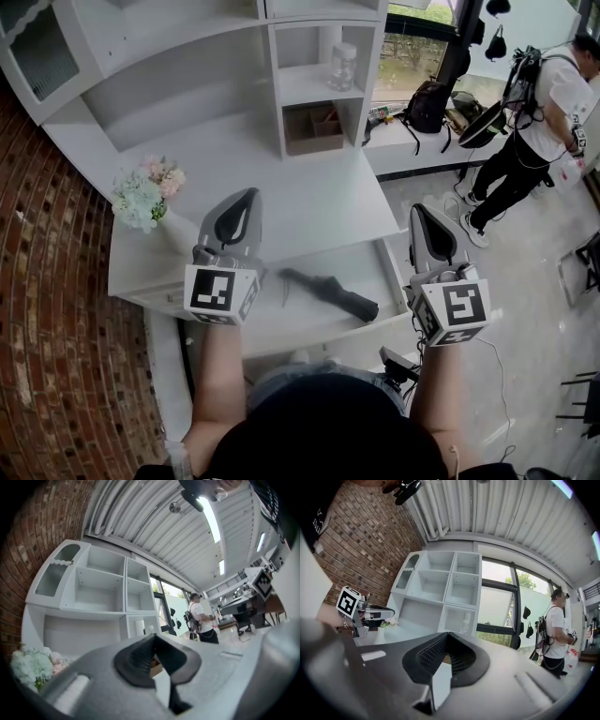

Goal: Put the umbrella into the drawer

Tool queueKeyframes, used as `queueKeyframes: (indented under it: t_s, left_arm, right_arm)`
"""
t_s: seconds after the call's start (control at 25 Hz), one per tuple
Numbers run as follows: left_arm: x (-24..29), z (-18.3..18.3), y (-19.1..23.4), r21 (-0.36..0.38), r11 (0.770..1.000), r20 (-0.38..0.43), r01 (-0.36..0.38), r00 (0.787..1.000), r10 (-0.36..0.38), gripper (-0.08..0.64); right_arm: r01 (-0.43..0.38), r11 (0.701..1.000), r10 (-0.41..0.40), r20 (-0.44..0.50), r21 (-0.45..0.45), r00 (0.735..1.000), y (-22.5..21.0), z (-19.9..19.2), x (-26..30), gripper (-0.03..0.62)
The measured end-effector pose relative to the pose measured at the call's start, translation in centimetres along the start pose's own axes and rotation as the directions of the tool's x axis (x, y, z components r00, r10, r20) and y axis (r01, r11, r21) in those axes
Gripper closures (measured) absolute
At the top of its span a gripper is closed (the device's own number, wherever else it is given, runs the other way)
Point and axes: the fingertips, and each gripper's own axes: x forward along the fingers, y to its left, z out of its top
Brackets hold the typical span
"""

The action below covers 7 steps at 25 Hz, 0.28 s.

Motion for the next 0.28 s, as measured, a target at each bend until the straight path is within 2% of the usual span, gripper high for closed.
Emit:
queueKeyframes:
  t_s: [0.28]
  left_arm:
    - [0.18, 0.25, -0.05, 0.013, 1.000, 0.010, 0.005, 1.000, -0.005, 0.565]
  right_arm:
    - [0.008, 1.000, -0.008, 0.009, -0.009, 1.000, 0.07, 0.33, -0.11, 0.588]
